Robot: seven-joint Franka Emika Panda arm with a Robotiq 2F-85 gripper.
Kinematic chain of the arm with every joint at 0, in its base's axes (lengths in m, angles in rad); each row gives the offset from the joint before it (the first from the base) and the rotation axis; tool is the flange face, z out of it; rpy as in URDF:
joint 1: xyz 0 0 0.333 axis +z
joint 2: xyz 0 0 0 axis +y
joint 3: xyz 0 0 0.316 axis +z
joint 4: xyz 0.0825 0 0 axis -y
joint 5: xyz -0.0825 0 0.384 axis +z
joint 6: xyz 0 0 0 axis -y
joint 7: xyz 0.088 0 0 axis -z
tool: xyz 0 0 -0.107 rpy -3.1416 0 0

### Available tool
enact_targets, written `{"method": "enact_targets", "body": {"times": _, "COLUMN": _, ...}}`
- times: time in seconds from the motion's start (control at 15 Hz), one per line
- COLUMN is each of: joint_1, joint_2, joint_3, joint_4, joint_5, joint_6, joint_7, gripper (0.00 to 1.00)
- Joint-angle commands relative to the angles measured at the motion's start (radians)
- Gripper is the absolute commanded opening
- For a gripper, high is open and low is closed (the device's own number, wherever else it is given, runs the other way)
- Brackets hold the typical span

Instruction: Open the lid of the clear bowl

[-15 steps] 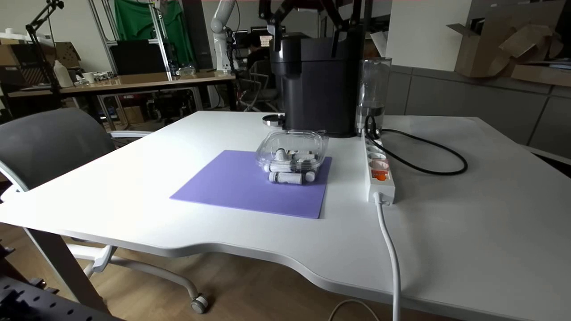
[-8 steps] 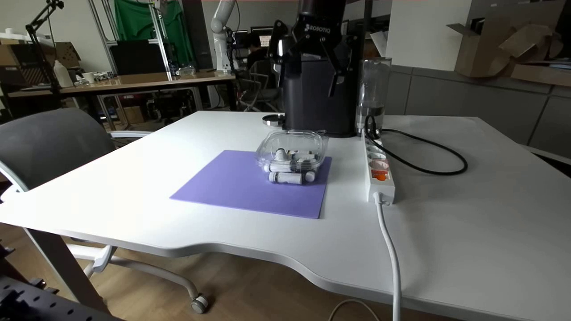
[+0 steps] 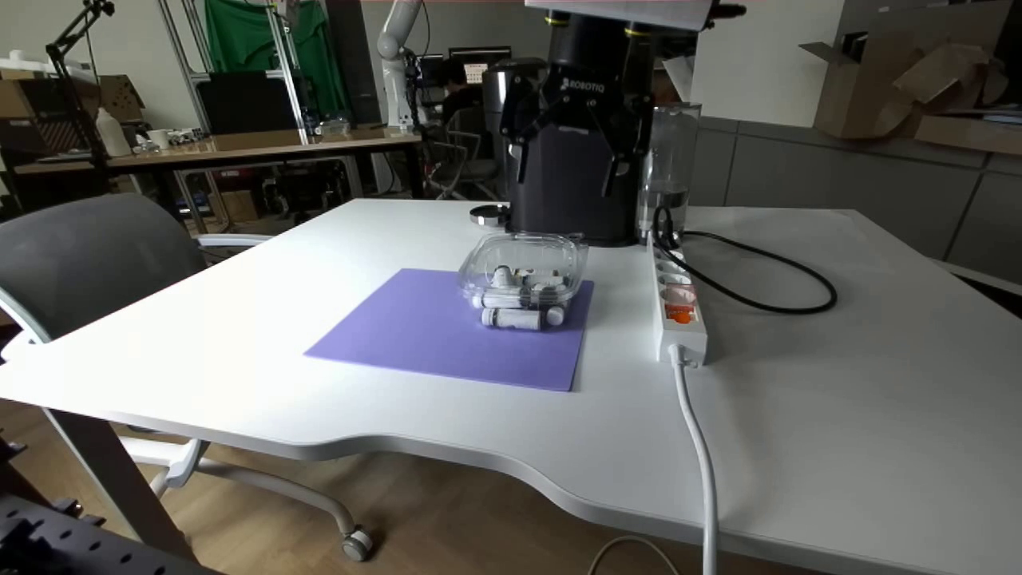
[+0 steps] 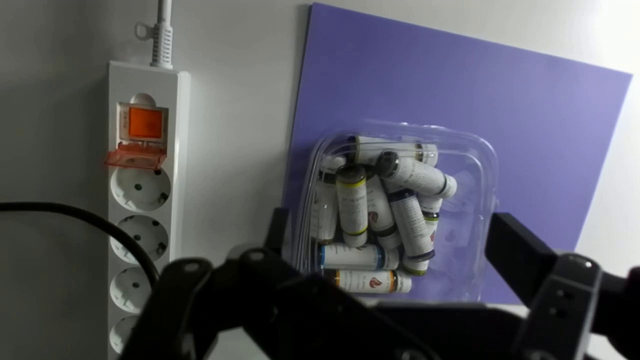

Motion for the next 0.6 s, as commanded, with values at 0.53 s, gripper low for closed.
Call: {"method": "enact_targets", "body": {"times": 0.53, "joint_1": -0.027, "joint_2": 0.300, "joint_3": 0.078, "joint_4": 0.276, "joint_5": -0.158, "joint_6": 0.046, "joint_7": 0.150, "gripper": 1.00}}
